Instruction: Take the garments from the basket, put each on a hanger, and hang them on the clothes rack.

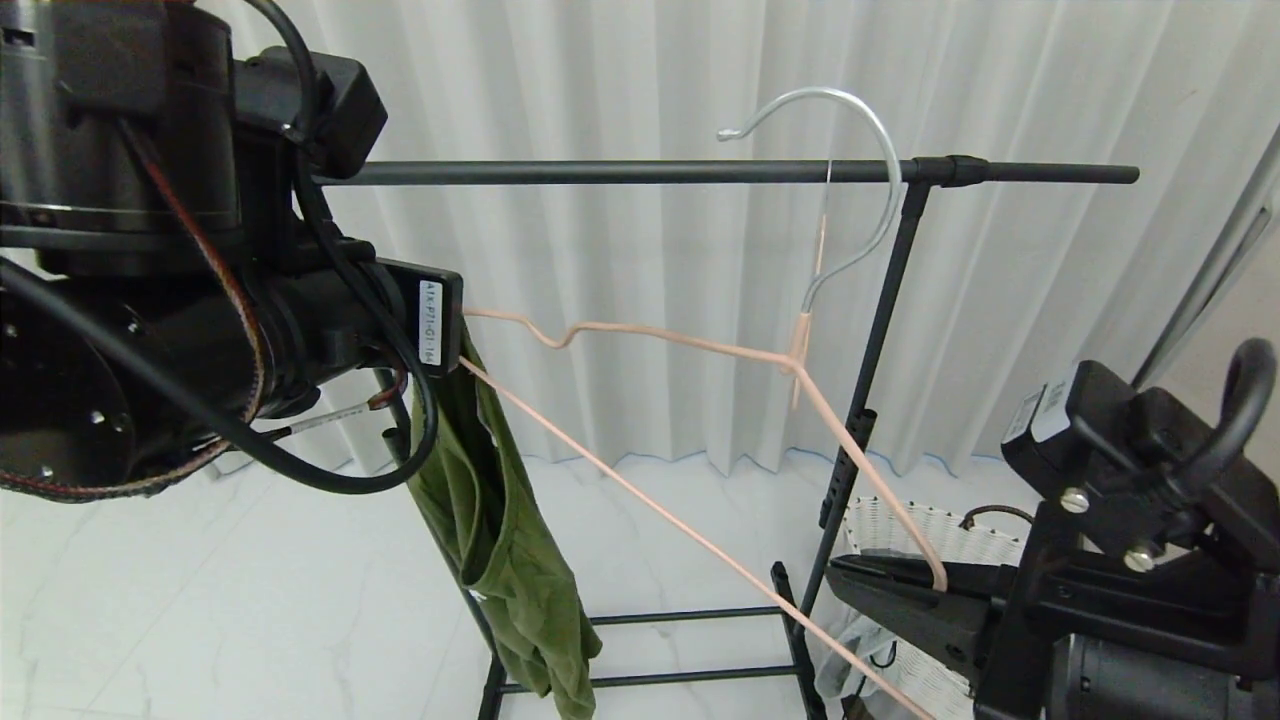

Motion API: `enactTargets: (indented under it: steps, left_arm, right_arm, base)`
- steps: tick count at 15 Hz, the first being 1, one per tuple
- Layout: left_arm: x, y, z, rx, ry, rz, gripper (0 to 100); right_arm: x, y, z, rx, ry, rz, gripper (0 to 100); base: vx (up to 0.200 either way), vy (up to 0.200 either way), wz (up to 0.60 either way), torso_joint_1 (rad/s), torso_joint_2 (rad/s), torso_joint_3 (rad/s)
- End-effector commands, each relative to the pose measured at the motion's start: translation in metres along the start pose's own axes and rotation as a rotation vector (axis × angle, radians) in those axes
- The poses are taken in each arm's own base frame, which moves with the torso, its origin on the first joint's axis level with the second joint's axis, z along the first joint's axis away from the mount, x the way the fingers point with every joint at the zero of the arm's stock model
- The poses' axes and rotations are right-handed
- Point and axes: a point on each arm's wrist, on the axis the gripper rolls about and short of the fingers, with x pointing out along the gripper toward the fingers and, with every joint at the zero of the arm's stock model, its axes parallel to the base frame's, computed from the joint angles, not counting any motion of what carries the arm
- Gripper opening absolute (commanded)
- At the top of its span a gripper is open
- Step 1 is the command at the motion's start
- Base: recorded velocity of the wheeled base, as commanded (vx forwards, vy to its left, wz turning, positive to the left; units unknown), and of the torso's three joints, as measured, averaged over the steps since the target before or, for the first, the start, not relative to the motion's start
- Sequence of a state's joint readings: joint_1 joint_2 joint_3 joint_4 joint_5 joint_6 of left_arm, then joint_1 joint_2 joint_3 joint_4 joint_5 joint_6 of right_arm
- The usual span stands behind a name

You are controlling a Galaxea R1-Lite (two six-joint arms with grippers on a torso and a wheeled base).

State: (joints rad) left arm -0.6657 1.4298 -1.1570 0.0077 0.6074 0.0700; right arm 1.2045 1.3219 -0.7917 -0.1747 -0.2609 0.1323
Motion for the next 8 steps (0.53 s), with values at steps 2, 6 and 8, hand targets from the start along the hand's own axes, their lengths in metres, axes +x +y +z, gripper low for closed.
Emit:
enactTargets:
  steps: [2, 6, 8]
  left_arm:
    - [-0.005, -0.007, 0.000, -0.005, -0.007, -0.033, 0]
    - [-0.009, -0.011, 0.001, -0.016, -0.016, -0.057, 0]
    - [-0.011, -0.010, 0.002, -0.020, -0.020, -0.049, 0]
  right_arm:
    - [0.017, 0.003, -0.003, -0.001, 0.012, -0.005, 0]
    - [0.028, 0.004, -0.006, 0.017, 0.031, -0.016, 0]
    - [0.034, 0.001, -0.008, 0.052, 0.045, -0.035, 0]
  base:
    - [0.000, 0.000, 0.00, 0.000, 0.00, 0.000]
    - [0.000, 0.000, 0.00, 0.000, 0.00, 0.000]
    - [0.000, 0.000, 0.00, 0.000, 0.00, 0.000]
